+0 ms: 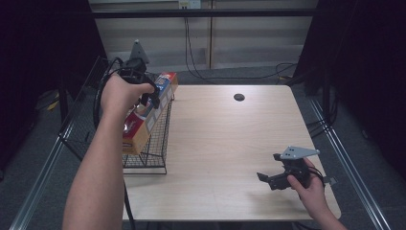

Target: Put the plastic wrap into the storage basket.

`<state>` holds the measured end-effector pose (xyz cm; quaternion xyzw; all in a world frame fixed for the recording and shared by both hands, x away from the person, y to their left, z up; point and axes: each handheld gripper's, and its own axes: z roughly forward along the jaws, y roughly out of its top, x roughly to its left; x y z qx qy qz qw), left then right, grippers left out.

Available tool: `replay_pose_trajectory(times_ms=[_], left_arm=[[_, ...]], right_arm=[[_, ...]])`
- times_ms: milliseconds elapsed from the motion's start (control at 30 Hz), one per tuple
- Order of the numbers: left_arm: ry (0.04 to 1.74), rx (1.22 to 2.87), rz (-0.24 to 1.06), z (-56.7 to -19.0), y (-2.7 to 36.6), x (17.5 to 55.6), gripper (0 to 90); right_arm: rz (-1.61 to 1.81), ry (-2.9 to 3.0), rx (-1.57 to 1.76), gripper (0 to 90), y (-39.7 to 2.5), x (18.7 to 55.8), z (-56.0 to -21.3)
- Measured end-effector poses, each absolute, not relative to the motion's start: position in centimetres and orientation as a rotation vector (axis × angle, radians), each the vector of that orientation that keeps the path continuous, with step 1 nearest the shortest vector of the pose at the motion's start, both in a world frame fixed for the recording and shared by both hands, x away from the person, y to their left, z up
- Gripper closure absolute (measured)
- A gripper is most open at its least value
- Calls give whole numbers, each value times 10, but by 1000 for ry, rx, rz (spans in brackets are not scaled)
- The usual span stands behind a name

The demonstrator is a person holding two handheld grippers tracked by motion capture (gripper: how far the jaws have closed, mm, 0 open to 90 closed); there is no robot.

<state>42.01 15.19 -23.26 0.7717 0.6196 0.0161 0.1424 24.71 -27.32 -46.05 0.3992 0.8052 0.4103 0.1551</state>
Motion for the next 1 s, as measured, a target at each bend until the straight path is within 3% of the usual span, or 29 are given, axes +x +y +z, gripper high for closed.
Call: replay_pose_trajectory(times_ms=[1000], left_arm=[[1898, 2140, 132, -218, 194, 420, 453]], right_arm=[[1178, 2303, 1155, 18, -273, 247, -462]])
